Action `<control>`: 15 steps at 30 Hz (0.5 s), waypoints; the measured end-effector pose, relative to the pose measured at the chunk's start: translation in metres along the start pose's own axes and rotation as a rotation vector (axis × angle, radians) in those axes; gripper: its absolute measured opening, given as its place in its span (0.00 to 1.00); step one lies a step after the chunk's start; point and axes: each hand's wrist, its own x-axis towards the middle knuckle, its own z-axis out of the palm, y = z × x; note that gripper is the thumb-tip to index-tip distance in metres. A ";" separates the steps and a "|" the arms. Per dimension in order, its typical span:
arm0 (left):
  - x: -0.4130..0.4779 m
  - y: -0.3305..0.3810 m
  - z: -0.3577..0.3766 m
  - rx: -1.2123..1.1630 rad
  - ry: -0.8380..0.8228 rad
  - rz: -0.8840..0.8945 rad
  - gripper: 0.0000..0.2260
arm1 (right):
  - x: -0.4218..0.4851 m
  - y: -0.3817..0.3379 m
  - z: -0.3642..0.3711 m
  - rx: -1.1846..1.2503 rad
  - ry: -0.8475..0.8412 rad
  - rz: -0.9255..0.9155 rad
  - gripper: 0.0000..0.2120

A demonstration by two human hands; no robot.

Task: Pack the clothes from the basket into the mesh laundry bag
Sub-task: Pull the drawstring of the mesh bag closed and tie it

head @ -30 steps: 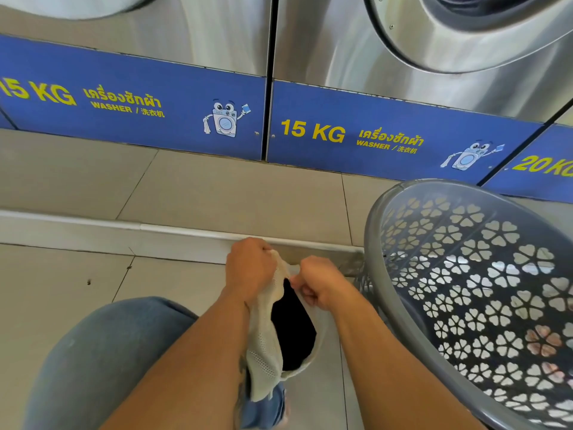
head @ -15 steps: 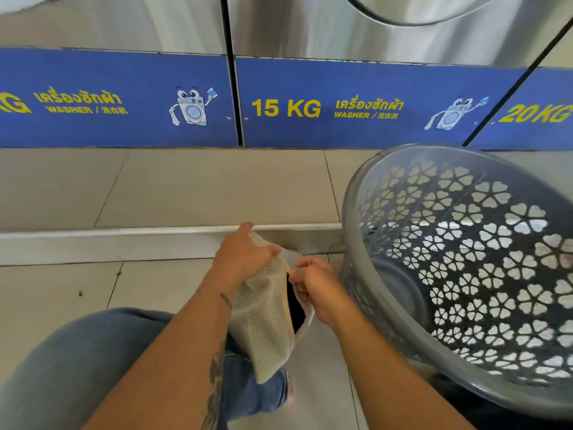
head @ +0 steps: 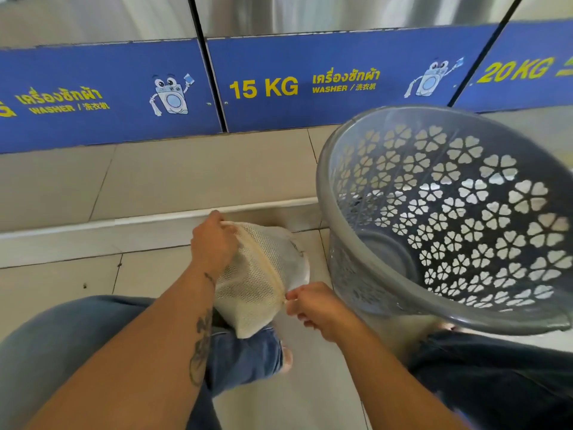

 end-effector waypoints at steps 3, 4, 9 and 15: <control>-0.020 0.006 -0.008 0.186 -0.012 0.154 0.19 | -0.006 0.001 0.004 0.011 0.030 0.034 0.07; -0.030 0.010 -0.011 0.286 0.043 0.246 0.19 | -0.009 -0.002 0.005 0.023 0.016 0.043 0.04; -0.077 0.030 -0.025 0.393 -0.283 0.299 0.12 | -0.025 -0.019 0.014 0.215 -0.065 -0.013 0.07; -0.088 0.024 -0.019 -0.012 -0.593 -0.176 0.22 | -0.031 -0.009 0.015 0.253 0.065 -0.162 0.05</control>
